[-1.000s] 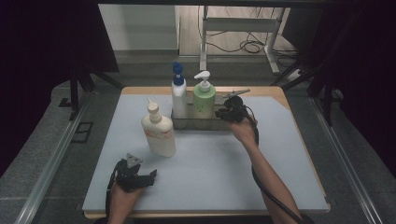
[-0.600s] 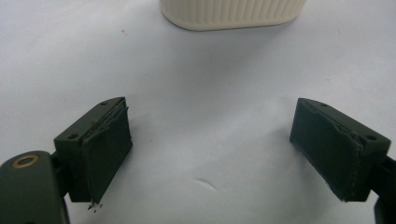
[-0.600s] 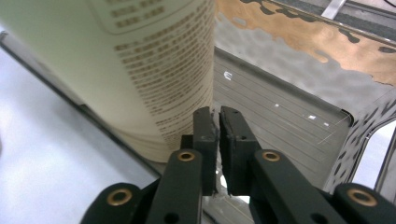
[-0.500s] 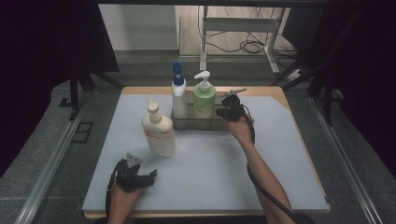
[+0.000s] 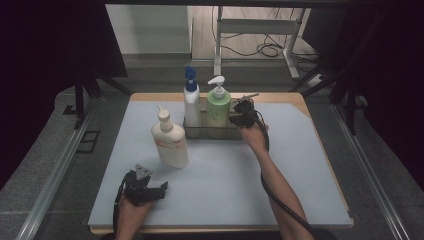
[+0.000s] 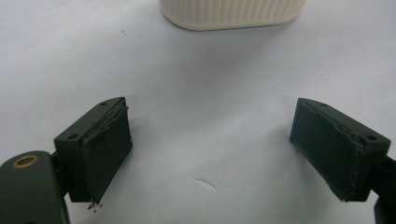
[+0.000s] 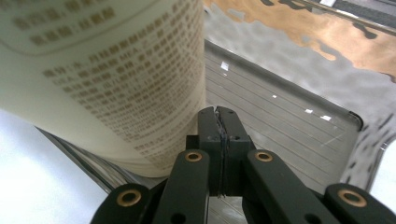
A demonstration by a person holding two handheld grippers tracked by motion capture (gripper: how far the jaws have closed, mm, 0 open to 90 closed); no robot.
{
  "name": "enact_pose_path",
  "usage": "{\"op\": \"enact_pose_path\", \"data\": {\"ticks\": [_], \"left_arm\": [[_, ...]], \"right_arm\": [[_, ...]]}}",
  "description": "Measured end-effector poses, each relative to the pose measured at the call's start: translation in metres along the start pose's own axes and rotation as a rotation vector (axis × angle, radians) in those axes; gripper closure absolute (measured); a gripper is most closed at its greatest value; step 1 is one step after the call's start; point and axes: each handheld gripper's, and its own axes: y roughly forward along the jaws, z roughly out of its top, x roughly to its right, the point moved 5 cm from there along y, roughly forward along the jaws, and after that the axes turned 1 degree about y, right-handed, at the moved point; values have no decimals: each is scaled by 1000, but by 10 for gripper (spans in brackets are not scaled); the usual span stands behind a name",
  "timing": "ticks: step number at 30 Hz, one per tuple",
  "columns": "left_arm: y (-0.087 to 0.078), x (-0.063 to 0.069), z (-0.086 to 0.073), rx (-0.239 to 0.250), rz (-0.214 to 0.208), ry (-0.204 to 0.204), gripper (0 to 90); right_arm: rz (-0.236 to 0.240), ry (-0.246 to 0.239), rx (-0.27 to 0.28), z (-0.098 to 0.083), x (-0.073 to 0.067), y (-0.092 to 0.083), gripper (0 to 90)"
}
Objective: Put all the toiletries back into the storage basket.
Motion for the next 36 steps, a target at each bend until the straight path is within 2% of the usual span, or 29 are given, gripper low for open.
{"op": "enact_pose_path", "data": {"ticks": [4, 13, 33, 36], "left_arm": [[0, 0, 0, -1, 0, 0, 121], [0, 0, 0, -1, 0, 0, 121], [0, 0, 0, -3, 0, 2, 121], [0, 0, 0, -3, 0, 2, 121]], "right_arm": [[12, 16, -2, -1, 1, 1, 892], [19, 17, -2, 0, 0, 1, 888], [47, -14, -7, 3, -17, 8, 886], [40, -11, -10, 3, -17, 8, 888]]}}
